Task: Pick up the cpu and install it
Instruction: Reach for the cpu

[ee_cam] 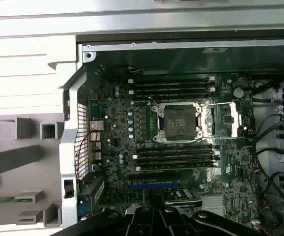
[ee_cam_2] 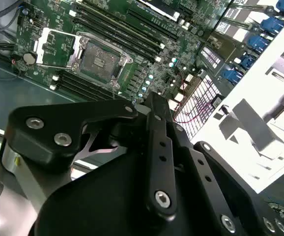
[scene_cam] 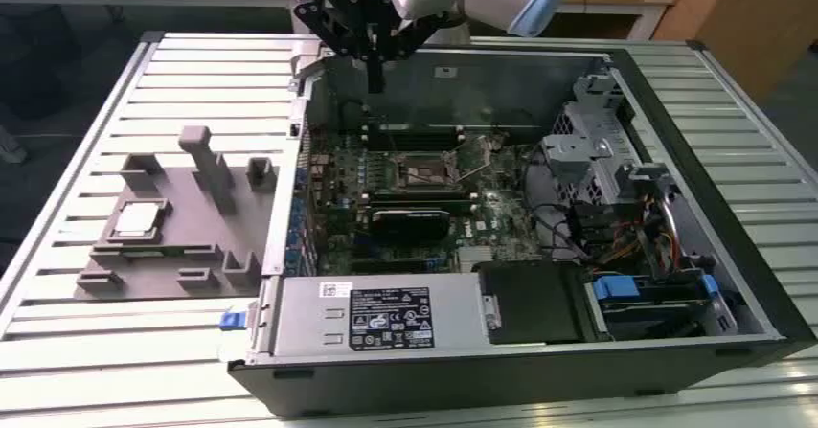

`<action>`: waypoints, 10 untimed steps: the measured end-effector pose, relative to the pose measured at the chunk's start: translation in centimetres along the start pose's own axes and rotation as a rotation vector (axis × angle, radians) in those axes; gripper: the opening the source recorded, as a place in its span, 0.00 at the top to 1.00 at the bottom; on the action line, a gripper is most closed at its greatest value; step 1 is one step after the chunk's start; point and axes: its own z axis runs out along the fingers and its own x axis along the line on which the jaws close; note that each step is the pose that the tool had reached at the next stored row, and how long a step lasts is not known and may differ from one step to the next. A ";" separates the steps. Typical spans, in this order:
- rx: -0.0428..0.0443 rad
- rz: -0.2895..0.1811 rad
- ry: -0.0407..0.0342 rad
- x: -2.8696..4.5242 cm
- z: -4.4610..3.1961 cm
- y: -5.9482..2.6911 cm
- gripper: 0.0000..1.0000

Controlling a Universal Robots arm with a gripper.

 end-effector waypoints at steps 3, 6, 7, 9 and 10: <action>-0.0001 0.000 0.0000 0.00 0.00 0.00 0.89; 0.0000 0.000 0.0000 0.00 0.00 0.00 0.89; 0.0000 0.000 0.0000 0.00 0.00 0.00 0.89; 0.0001 0.000 0.0000 0.06 -0.01 0.00 0.89; 0.0000 0.000 0.0000 0.13 -0.01 -0.01 0.89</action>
